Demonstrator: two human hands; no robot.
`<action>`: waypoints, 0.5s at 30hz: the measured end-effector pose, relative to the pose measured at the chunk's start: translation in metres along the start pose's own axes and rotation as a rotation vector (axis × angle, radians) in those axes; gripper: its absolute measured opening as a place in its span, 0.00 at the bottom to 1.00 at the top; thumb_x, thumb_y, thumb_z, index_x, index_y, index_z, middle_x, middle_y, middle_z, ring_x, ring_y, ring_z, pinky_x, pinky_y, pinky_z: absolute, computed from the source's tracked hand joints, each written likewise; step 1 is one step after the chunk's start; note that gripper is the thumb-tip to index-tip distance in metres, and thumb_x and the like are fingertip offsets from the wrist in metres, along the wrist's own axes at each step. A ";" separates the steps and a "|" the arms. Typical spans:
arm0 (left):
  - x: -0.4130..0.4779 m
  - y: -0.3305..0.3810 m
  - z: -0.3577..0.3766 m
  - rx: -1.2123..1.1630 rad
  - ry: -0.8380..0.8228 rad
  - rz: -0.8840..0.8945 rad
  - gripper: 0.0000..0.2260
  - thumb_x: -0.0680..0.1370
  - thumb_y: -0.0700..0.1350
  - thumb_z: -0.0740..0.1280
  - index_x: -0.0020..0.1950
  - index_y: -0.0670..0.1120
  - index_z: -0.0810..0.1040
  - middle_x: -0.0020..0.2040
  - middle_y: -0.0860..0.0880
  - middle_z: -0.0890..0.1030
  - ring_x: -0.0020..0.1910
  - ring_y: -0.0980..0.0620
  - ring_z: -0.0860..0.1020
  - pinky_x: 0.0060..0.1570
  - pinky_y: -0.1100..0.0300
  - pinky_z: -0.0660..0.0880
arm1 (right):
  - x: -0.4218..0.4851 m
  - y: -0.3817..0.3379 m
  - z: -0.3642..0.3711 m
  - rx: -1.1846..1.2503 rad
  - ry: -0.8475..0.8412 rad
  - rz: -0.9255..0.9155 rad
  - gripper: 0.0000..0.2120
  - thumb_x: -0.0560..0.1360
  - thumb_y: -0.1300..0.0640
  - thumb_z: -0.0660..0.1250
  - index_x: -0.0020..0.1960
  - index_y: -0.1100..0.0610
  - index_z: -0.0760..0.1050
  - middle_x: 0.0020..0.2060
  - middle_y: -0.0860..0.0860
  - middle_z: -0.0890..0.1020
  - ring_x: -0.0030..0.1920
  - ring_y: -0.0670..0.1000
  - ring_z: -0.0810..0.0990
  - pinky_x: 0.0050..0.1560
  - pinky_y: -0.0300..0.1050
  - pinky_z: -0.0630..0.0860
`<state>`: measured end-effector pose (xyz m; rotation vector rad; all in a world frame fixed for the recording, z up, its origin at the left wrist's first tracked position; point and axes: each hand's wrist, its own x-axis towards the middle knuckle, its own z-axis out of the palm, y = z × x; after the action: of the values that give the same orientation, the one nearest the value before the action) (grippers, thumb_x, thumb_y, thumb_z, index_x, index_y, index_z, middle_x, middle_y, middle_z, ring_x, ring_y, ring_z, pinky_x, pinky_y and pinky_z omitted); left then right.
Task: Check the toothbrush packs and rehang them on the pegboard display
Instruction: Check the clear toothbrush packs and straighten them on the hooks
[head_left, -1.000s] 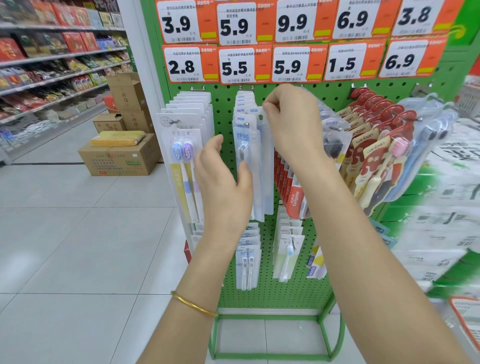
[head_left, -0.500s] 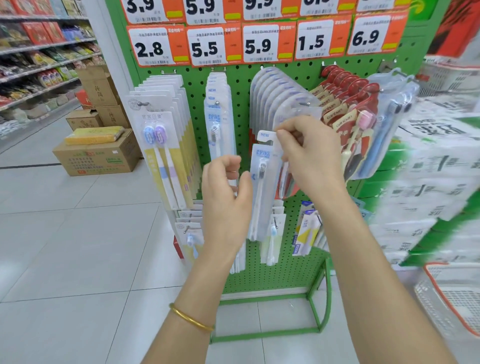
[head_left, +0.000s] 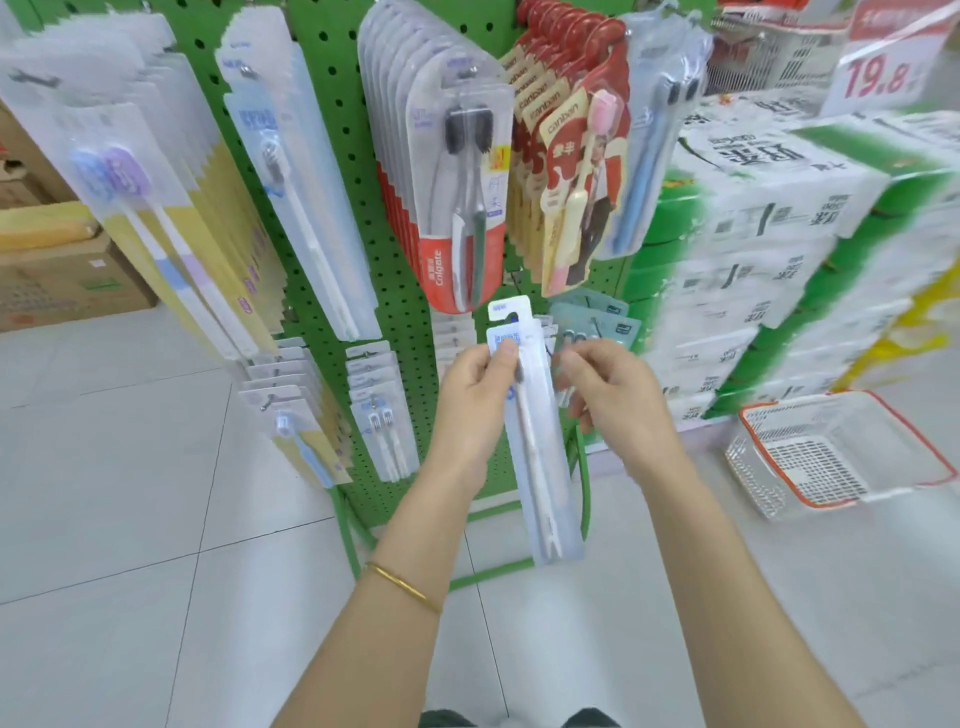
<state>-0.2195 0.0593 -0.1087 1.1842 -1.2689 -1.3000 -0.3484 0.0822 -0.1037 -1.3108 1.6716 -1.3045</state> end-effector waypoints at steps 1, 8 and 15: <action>0.002 -0.002 0.002 -0.007 0.031 -0.023 0.12 0.80 0.52 0.61 0.41 0.48 0.75 0.41 0.46 0.75 0.41 0.51 0.73 0.48 0.50 0.73 | -0.007 0.013 0.001 -0.034 -0.042 0.033 0.12 0.79 0.59 0.60 0.37 0.54 0.75 0.29 0.47 0.77 0.24 0.45 0.72 0.26 0.38 0.67; 0.006 -0.016 0.010 0.123 0.081 0.045 0.16 0.81 0.51 0.59 0.40 0.40 0.69 0.36 0.47 0.66 0.33 0.57 0.64 0.32 0.70 0.64 | -0.043 0.053 0.020 0.124 -0.088 0.110 0.13 0.78 0.60 0.63 0.38 0.67 0.70 0.24 0.44 0.67 0.25 0.46 0.64 0.29 0.40 0.62; -0.005 -0.039 0.001 0.346 0.024 0.114 0.14 0.82 0.51 0.58 0.50 0.40 0.69 0.37 0.52 0.69 0.34 0.58 0.68 0.36 0.68 0.65 | -0.039 0.061 0.029 0.149 -0.044 0.129 0.13 0.77 0.59 0.64 0.36 0.63 0.71 0.24 0.43 0.67 0.28 0.45 0.63 0.34 0.43 0.61</action>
<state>-0.2198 0.0652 -0.1476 1.3376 -1.5638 -1.0054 -0.3303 0.1107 -0.1742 -1.1182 1.5694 -1.2887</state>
